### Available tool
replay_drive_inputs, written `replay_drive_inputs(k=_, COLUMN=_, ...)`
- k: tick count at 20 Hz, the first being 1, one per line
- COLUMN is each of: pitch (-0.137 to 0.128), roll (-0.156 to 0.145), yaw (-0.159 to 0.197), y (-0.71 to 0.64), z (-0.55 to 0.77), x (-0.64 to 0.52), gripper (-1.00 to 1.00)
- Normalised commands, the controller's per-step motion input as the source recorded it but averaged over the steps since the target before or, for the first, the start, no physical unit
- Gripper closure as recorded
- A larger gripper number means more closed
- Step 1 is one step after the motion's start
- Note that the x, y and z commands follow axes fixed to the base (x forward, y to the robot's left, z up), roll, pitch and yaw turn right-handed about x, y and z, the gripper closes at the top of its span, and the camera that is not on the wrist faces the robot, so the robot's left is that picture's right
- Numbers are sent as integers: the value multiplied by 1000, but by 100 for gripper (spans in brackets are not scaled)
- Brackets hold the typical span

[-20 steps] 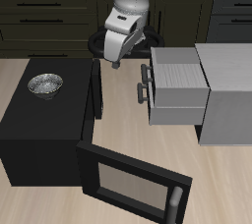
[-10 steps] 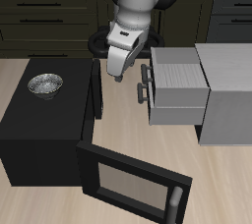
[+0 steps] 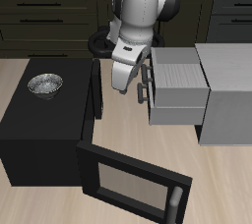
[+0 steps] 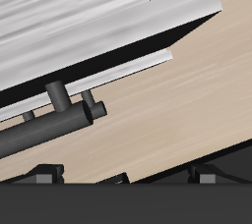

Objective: Close the top drawer of the white cabinet

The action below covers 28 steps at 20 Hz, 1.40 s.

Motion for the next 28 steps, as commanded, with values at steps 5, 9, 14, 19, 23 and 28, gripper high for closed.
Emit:
replay_drive_inputs(k=5, pitch=27, roll=57, yaw=14, y=274, z=-161, x=10, gripper=-100)
replay_drive_inputs(k=9, pitch=-24, roll=46, yaw=-15, y=269, z=4, x=13, gripper=-100)
replay_drive_inputs(k=14, pitch=10, roll=37, yaw=4, y=177, z=-40, x=-14, gripper=-100)
replay_drive_inputs(k=19, pitch=-5, roll=47, yaw=-1, y=261, z=-2, x=17, gripper=-100)
replay_drive_inputs(k=23, pitch=10, roll=82, yaw=6, y=492, z=-108, x=66, gripper=-100)
replay_drive_inputs(k=28, pitch=-10, roll=45, yaw=0, y=310, z=-63, x=48, gripper=-100)
